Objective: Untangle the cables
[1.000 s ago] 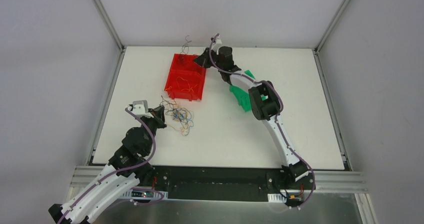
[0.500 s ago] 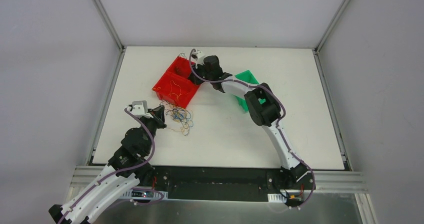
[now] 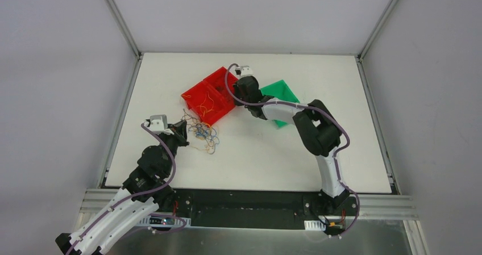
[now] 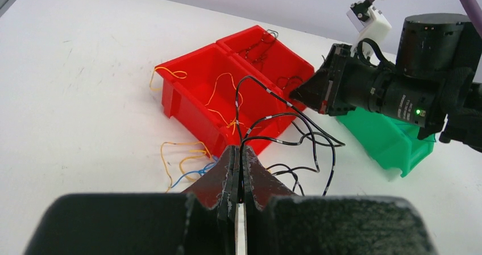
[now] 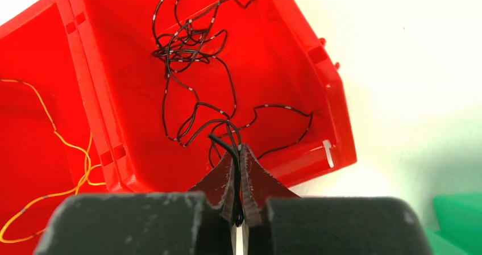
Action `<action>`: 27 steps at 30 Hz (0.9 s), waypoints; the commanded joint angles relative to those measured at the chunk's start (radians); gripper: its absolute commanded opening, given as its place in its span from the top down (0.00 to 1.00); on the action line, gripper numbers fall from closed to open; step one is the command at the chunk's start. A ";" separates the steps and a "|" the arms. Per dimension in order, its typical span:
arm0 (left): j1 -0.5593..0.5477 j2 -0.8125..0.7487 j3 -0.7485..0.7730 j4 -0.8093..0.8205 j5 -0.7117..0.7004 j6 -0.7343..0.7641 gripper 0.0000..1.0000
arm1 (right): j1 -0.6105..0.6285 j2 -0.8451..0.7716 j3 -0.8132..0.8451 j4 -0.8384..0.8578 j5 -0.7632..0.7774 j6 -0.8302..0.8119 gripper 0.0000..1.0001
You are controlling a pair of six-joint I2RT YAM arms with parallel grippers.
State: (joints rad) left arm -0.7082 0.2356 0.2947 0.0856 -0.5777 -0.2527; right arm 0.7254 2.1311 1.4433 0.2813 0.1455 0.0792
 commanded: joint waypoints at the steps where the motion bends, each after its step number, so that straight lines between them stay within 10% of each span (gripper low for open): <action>1: -0.010 0.008 0.021 0.025 -0.004 -0.002 1.00 | 0.034 -0.057 -0.056 -0.029 0.159 0.040 1.00; 10: -0.010 0.009 0.022 0.025 0.003 0.004 1.00 | 0.120 -0.157 -0.083 -0.050 0.285 -0.055 1.00; 15: -0.010 0.017 0.022 0.026 0.006 0.006 1.00 | 0.122 -0.094 0.078 -0.194 0.311 -0.046 0.64; 27: -0.010 0.027 0.023 0.031 0.016 0.012 1.00 | 0.092 -0.119 0.171 -0.238 0.297 -0.013 0.42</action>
State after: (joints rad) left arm -0.7082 0.2493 0.2947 0.0849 -0.5770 -0.2504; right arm 0.8352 2.0460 1.5581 0.0738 0.4381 0.0528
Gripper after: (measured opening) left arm 0.017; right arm 0.554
